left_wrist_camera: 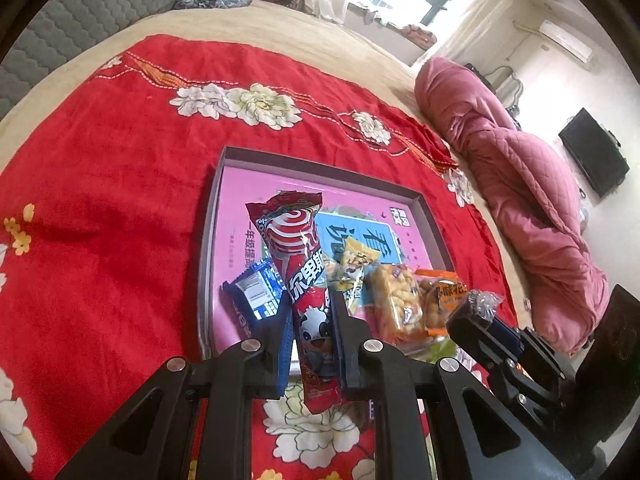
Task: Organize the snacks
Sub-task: 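Carry the red-and-white wrapped bar with the left tool into the tray while the right tool carries the candy there, then open both tools to release the wrapped bar and candy in the tray, then move both open tools back toward the Snickers bar and green-labelled bag, then grasp the Snickers bar with the left tool while the right tool grasps the green-labelled bag, then carry the Snickers bar with the left tool into the tray while the right tool carries the green bag there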
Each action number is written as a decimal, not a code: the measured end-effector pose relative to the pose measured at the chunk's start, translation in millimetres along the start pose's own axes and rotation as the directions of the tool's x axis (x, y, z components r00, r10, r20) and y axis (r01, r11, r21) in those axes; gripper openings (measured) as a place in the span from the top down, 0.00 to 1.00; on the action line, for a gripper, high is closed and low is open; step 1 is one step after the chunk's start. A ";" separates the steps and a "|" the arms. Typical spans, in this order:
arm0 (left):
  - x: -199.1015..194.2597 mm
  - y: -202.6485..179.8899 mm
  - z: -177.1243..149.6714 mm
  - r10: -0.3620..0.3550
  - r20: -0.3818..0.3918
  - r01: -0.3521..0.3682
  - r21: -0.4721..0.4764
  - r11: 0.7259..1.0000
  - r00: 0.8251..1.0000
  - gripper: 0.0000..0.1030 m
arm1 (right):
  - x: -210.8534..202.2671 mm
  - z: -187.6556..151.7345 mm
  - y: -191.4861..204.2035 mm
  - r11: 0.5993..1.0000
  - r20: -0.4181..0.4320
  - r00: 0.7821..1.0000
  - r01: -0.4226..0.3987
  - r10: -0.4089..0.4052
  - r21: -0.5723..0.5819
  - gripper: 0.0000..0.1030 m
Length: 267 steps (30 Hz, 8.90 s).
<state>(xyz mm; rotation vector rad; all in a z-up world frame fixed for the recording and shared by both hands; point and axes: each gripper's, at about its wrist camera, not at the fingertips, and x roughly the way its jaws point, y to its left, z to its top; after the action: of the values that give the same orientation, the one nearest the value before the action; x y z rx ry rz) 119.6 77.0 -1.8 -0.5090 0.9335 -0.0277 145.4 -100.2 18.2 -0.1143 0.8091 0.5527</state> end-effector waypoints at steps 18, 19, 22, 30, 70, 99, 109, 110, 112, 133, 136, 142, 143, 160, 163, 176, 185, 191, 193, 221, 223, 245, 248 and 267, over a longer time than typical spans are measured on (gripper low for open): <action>23.9 8.6 2.6 -0.003 -0.013 0.003 -0.016 1.000 1.000 0.83 | 19.2 -0.8 -2.1 1.000 -0.033 0.999 0.006 -0.005 0.020 0.72; 25.5 8.4 2.5 0.001 -0.015 -0.001 -0.011 1.000 1.000 0.83 | 20.8 -0.9 -2.2 1.000 -0.036 0.999 0.005 -0.004 0.021 0.72; 29.7 9.6 1.6 0.000 -0.021 0.000 -0.013 1.000 1.000 0.83 | 24.5 -0.7 -1.8 1.000 -0.040 0.999 0.002 -0.001 0.023 0.72; 34.5 9.9 -0.6 -0.018 -0.016 0.018 -0.016 1.000 1.000 0.83 | 35.3 -2.7 2.2 1.000 -0.064 0.998 -0.002 0.003 0.020 0.72; 46.3 6.7 -7.4 -0.047 -0.038 0.047 0.000 0.999 0.998 0.81 | 58.2 -16.6 -7.7 0.994 -0.142 0.990 0.000 0.016 0.109 0.72; 27.8 -0.3 -3.4 -0.010 -0.025 0.010 0.016 1.000 1.000 0.49 | 41.3 -8.3 -11.3 0.992 -0.093 0.996 0.022 -0.011 0.122 0.57; 18.3 -3.9 -3.0 0.007 -0.012 -0.006 0.022 1.000 1.000 0.41 | 32.1 -4.2 -13.9 0.991 -0.066 0.998 0.023 -0.014 0.129 0.49; 17.4 -4.5 -2.9 0.008 -0.011 -0.008 0.023 1.000 1.000 0.41 | 31.0 -4.1 -13.8 0.991 -0.064 0.998 0.023 -0.015 0.128 0.46; 14.4 -6.2 -2.9 0.011 -0.006 -0.011 0.028 1.000 1.000 0.41 | 28.1 -3.5 -13.1 0.992 -0.056 0.998 0.023 -0.016 0.124 0.45; -15.6 -25.5 -9.1 0.012 0.027 -0.014 0.070 0.997 1.000 0.34 | -11.9 1.9 -20.4 0.987 0.034 0.998 0.050 -0.056 0.155 0.30; -18.0 -28.0 -11.8 0.010 0.023 -0.011 0.075 0.997 1.000 0.34 | -18.0 0.3 -21.3 0.987 0.041 0.997 0.055 -0.062 0.153 0.30; -18.5 -32.2 -20.7 0.016 0.000 -0.016 0.079 0.997 1.000 0.34 | -29.2 -4.9 -26.4 0.985 0.045 0.997 0.059 -0.067 0.165 0.30; -18.5 -33.5 -22.5 0.016 -0.004 -0.016 0.081 0.997 1.000 0.34 | -30.9 -5.9 -27.3 0.984 0.044 0.997 0.058 -0.067 0.167 0.30; -13.7 -52.1 -45.5 0.048 -0.049 -0.041 0.132 0.990 0.998 0.34 | -47.8 -27.4 -41.3 0.974 0.024 0.997 0.064 -0.071 0.218 0.27; -11.8 -52.8 -49.1 0.050 -0.061 -0.042 0.133 0.990 0.997 0.34 | -48.8 -30.9 -43.1 0.972 0.021 0.998 0.060 -0.066 0.229 0.27; 8.4 -50.8 -63.5 0.042 -0.128 -0.028 0.108 0.994 0.991 0.34 | -40.0 -54.3 -48.7 0.962 -0.038 0.999 0.047 -0.039 0.271 0.27; 26.6 -47.9 -72.6 0.033 -0.177 -0.018 0.087 0.996 0.984 0.34 | -23.2 -73.8 -65.3 0.932 -0.110 0.994 0.044 -0.005 0.361 0.27; 36.1 -46.2 -75.0 0.031 -0.191 -0.015 0.081 0.997 0.981 0.34 | -10.9 -87.1 -77.3 0.892 -0.139 0.988 0.007 0.063 0.451 0.27; 40.3 -46.0 -75.8 0.032 -0.198 -0.016 0.080 0.997 0.980 0.34 | -7.9 -89.2 -80.0 0.885 -0.144 0.987 0.003 0.072 0.465 0.27; 80.2 -36.6 -62.5 -0.077 -0.257 0.066 -0.053 0.996 0.963 0.46 | 31.3 -91.1 -73.4 0.910 -0.162 0.982 -0.020 0.095 0.414 0.27; 83.0 -34.6 -62.8 -0.074 -0.264 0.062 -0.056 0.997 0.962 0.52 | 34.1 -89.9 -72.7 0.912 -0.161 0.982 -0.023 0.097 0.410 0.27; 69.9 -39.0 -64.1 -0.130 -0.246 0.124 -0.039 0.992 0.961 0.72 | 35.4 -83.6 -55.0 0.959 -0.147 0.985 -0.043 0.088 0.282 0.63; 64.7 -39.6 -62.2 -0.135 -0.238 0.130 -0.037 0.991 0.962 0.72 | 28.6 -83.1 -54.6 0.962 -0.139 0.987 -0.044 0.084 0.269 0.63; 12.8 -38.5 -41.4 -0.085 -0.102 0.088 0.026 0.996 0.991 0.72 | -4.6 -59.5 -33.7 0.985 -0.048 0.997 -0.045 0.054 0.164 0.63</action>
<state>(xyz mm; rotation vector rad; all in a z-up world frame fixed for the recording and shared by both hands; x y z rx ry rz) 102.8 23.1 -15.1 -0.5232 1.0073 -0.1474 121.0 -148.9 -23.4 0.0420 0.9071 0.5298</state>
